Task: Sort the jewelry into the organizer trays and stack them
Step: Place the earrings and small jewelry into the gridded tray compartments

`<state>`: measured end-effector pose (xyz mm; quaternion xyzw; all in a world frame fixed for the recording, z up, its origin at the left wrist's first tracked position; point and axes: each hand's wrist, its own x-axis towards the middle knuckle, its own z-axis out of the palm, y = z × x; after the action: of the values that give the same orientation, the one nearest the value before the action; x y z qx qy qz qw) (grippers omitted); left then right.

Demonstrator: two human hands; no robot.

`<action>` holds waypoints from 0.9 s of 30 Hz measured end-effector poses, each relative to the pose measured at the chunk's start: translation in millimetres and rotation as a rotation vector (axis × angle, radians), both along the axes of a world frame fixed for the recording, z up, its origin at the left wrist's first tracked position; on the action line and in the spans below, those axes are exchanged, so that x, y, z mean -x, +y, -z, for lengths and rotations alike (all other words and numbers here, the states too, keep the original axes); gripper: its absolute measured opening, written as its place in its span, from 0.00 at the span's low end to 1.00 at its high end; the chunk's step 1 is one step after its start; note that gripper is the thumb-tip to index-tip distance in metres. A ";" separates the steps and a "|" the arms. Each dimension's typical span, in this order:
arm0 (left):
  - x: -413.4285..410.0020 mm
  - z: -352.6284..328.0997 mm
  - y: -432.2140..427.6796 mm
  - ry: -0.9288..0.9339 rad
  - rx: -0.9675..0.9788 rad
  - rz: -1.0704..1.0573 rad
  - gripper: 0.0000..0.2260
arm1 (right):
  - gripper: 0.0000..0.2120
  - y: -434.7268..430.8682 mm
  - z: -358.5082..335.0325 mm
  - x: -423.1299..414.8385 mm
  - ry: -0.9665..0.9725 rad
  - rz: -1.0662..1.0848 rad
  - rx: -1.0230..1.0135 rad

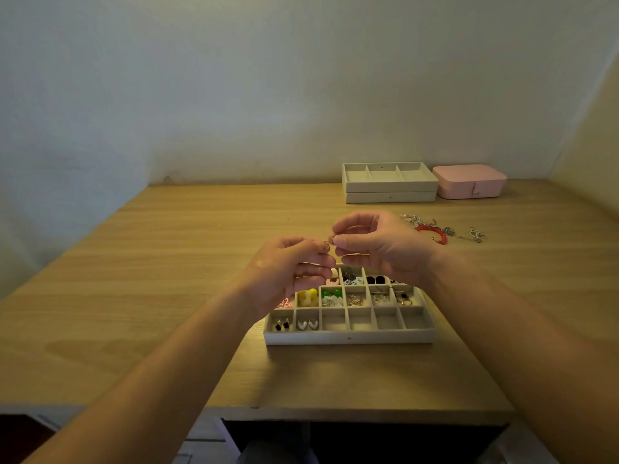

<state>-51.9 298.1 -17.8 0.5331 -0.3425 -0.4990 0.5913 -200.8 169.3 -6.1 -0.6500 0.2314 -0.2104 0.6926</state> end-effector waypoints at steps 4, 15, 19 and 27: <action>2.2 -1.3 2.3 0.051 0.017 0.004 0.04 | 0.08 2.8 -1.4 0.5 0.013 0.017 0.020; 4.3 5.1 8.6 -0.339 -0.088 0.017 0.07 | 0.09 8.7 0.5 5.9 0.130 0.027 0.269; 2.6 9.1 11.0 -0.396 -0.118 0.025 0.06 | 0.09 9.3 3.0 6.4 0.228 -0.038 0.315; -2.8 23.6 13.8 -0.482 -0.110 -0.138 0.08 | 0.07 19.3 9.3 5.4 0.403 -0.064 0.490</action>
<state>-49.1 311.9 -41.5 0.6902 -0.4087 -0.3338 0.4951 -206.2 188.6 -15.4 -0.8330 0.2856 -0.1049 0.4621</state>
